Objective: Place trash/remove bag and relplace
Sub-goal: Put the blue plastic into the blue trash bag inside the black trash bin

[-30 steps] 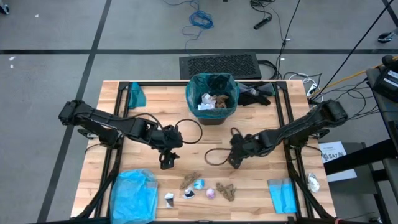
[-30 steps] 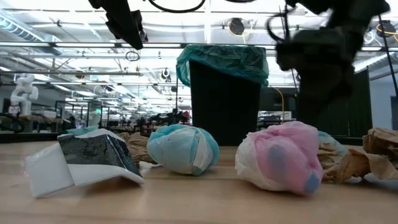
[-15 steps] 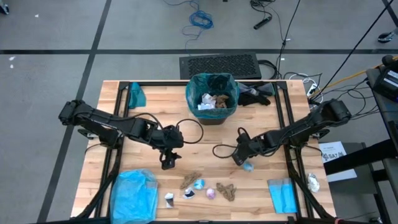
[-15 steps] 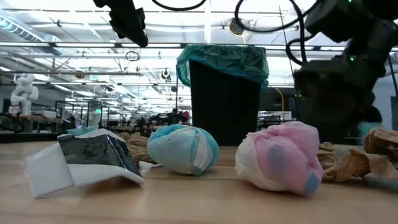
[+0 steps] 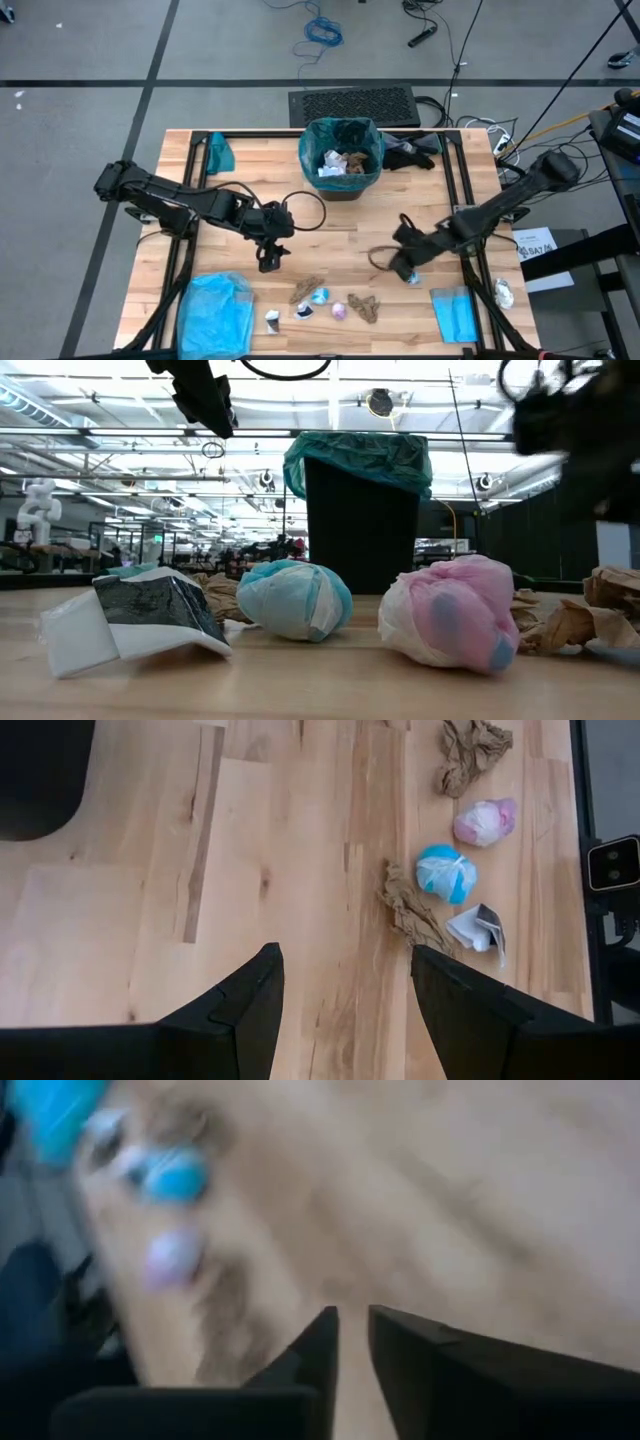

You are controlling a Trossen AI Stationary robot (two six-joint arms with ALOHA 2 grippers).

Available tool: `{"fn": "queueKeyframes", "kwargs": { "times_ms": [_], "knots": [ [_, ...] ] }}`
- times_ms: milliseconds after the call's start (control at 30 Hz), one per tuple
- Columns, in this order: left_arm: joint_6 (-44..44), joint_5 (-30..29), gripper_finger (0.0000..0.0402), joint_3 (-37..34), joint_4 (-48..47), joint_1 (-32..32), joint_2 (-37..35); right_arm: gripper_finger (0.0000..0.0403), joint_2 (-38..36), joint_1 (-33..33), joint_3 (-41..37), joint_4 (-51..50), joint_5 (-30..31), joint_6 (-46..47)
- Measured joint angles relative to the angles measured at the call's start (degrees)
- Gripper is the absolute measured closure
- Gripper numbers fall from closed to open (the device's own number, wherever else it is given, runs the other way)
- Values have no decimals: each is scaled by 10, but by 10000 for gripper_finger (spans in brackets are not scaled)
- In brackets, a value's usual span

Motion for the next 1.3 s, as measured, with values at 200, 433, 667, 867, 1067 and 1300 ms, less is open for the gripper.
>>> {"fn": "queueKeyframes", "kwargs": {
  "times_ms": [200, 433, 667, 867, 1067, 1300],
  "knots": [
    [8, 1, 188, 0, 1, 0, 0, 228, -49, 82, 0, -133, -39, 93],
    [9, 0, 188, 0, 2, 0, 0, 147, -45, 119, 0, -203, 10, 200],
    [11, -3, 188, 0, 2, 0, 0, 154, 9, 119, 0, -162, 12, 203],
    [5, -3, 188, 0, 2, 0, 0, 172, 84, 119, 0, -131, 12, 209],
    [1, -8, 188, 0, 2, 0, 0, 277, 134, 119, 1, -117, 20, 244],
    [1, -21, 188, 0, 27, 1, 0, 385, 71, 91, 7, -32, 171, 254]
  ]
}}
